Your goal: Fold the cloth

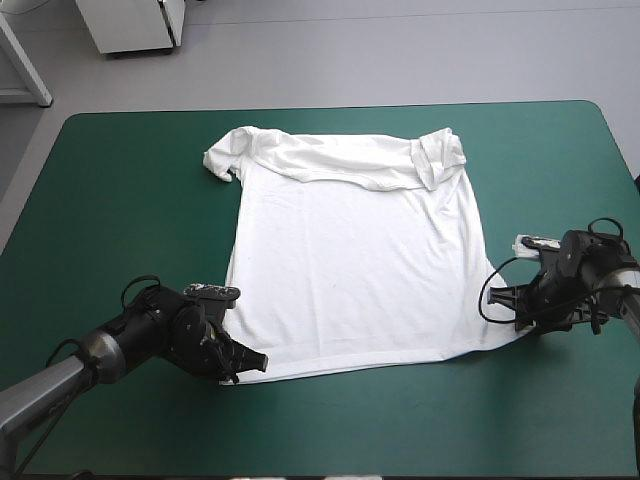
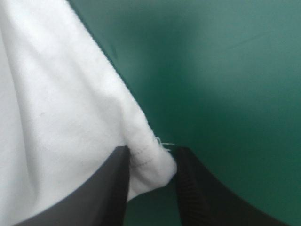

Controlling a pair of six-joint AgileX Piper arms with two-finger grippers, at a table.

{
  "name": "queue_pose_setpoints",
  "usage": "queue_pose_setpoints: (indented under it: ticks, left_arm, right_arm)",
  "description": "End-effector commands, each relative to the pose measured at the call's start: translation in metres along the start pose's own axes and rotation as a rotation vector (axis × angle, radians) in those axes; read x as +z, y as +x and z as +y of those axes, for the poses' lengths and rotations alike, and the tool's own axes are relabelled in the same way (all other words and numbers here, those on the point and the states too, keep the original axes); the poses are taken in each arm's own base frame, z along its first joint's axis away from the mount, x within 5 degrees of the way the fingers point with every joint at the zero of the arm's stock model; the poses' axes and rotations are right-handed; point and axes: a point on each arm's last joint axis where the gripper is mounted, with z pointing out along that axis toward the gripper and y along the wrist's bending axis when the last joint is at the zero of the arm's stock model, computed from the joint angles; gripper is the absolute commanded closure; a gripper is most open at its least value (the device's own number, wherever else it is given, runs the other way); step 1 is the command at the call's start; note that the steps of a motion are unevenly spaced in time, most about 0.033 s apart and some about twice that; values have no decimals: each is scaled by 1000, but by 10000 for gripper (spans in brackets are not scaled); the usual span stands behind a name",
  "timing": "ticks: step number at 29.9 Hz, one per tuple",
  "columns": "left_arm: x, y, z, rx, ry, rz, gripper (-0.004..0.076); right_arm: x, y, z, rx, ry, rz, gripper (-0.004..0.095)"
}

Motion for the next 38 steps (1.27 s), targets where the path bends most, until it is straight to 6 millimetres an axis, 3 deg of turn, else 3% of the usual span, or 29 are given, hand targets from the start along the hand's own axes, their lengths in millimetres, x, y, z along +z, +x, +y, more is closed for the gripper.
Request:
queue_pose_setpoints:
  ticks: [1,2,8,13,16,19,25,30,33,38]
  left_arm:
    - [10,-8,-5,-31,40,-73,733]
    - [10,-8,-5,-29,39,-74,733]
    - [3,-15,-6,-2,21,-93,733]
    - [-40,-43,-12,78,-27,-211,733]
    - [-79,-63,-16,132,-81,-313,733]
    - [-131,-83,-19,173,-133,-465,733]
    - [-232,-96,-24,254,-180,-750,733]
    - [-318,-85,-22,297,-206,-1026,733]
    - [-360,-72,-18,329,-236,-1185,733]
    - [-418,-47,-11,310,-247,-1451,733]
  right_arm:
    - [19,4,8,19,-47,73,845]
    - [19,4,10,9,-47,69,933]
    - [3,-3,21,-28,-55,59,927]
    - [-47,-17,28,-50,-83,-79,927]
    - [-91,-21,33,-61,-114,-200,927]
    - [-141,-23,38,-79,-154,-352,927]
    - [-253,-18,48,-150,-241,-696,927]
    - [-345,0,52,-212,-278,-1023,927]
    - [-389,16,52,-238,-289,-1200,927]
    - [-443,44,54,-285,-328,-1431,926]
